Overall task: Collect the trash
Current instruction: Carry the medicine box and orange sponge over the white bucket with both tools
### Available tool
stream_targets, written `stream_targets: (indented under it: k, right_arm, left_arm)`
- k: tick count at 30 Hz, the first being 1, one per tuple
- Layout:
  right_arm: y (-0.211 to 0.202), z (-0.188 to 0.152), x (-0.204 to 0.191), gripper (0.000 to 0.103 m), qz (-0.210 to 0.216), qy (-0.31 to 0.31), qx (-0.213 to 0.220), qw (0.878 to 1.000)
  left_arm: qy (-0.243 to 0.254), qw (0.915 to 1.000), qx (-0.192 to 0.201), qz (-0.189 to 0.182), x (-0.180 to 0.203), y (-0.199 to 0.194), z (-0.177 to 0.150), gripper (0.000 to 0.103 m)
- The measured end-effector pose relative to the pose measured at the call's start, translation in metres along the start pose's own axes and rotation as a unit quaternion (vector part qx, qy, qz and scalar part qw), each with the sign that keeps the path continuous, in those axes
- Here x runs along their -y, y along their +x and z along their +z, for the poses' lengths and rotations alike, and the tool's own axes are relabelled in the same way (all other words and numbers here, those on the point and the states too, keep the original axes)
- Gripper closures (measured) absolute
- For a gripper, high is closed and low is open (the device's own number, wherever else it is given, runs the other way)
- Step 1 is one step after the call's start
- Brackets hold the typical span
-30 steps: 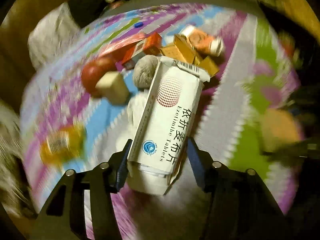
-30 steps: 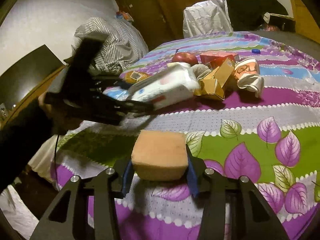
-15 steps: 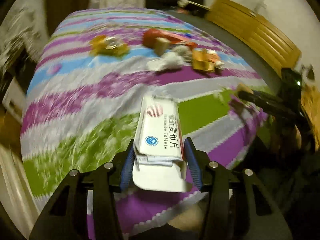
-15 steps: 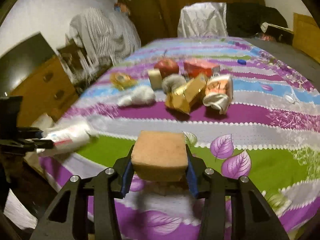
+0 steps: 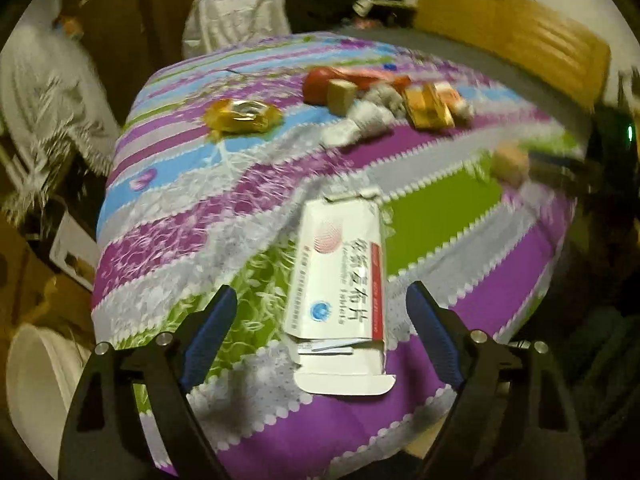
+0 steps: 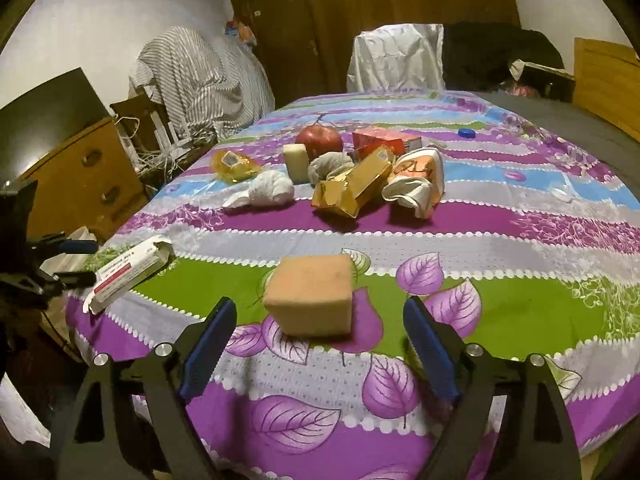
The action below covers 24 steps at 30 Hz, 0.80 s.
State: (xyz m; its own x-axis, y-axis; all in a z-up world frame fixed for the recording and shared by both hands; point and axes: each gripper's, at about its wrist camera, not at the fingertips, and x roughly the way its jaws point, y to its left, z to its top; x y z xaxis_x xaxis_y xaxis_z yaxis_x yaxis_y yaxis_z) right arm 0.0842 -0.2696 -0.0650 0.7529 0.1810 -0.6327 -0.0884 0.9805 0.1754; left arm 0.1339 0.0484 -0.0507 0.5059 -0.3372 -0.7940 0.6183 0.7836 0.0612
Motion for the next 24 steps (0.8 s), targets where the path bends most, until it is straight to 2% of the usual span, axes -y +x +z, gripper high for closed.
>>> stream_targets:
  k: [3, 4, 5, 6, 7, 8, 11, 15, 17, 21, 24]
  right_arm:
    - [0.010, 0.001, -0.001, 0.018, -0.015, -0.002, -0.006, 1.000]
    - [0.013, 0.000, 0.000, 0.023, -0.014, 0.004, -0.007, 1.000]
    - [0.017, 0.000, 0.002, 0.031, -0.013, 0.011, -0.012, 1.000]
    - [0.021, -0.001, 0.002, 0.049, -0.010, 0.014, -0.017, 1.000]
    - [0.025, -0.001, 0.002, 0.056, -0.002, 0.015, -0.023, 1.000]
    - [0.024, -0.001, 0.001, 0.056, 0.003, 0.016, -0.021, 1.000]
    - [0.020, -0.001, -0.001, 0.058, -0.003, 0.016, -0.010, 1.000]
    - [0.014, 0.002, -0.001, 0.059, 0.006, 0.032, -0.007, 0.999]
    - [0.009, 0.004, -0.004, 0.059, 0.010, 0.030, -0.003, 0.999]
    - [0.001, 0.010, -0.021, 0.059, 0.028, 0.022, -0.004, 0.999]
    - [-0.005, 0.013, -0.036, 0.059, 0.041, 0.013, -0.006, 0.999]
  left_arm:
    - [0.021, 0.9997, -0.011, 0.003, 0.007, 0.014, -0.001, 0.020]
    - [0.025, 0.9996, -0.015, 0.002, 0.008, 0.020, -0.001, 0.022]
    - [0.025, 0.9994, -0.024, -0.006, 0.008, 0.026, -0.002, 0.038]
    - [0.022, 0.9988, -0.037, -0.024, 0.007, 0.032, -0.004, 0.043]
    - [0.015, 0.9990, -0.032, -0.029, 0.007, 0.034, -0.005, 0.045]
    - [0.012, 0.9991, -0.025, -0.033, 0.007, 0.032, -0.005, 0.051]
    - [-0.002, 0.9995, -0.017, -0.028, 0.009, 0.029, -0.005, 0.053]
    - [-0.037, 0.9990, 0.001, 0.024, 0.013, 0.016, -0.002, 0.054]
    - [-0.068, 0.9956, 0.012, 0.063, 0.014, 0.005, 0.001, 0.054]
    - [-0.129, 0.9836, 0.027, 0.123, 0.019, -0.011, 0.010, 0.054]
    - [-0.191, 0.9695, 0.032, 0.151, 0.018, -0.020, 0.013, 0.054]
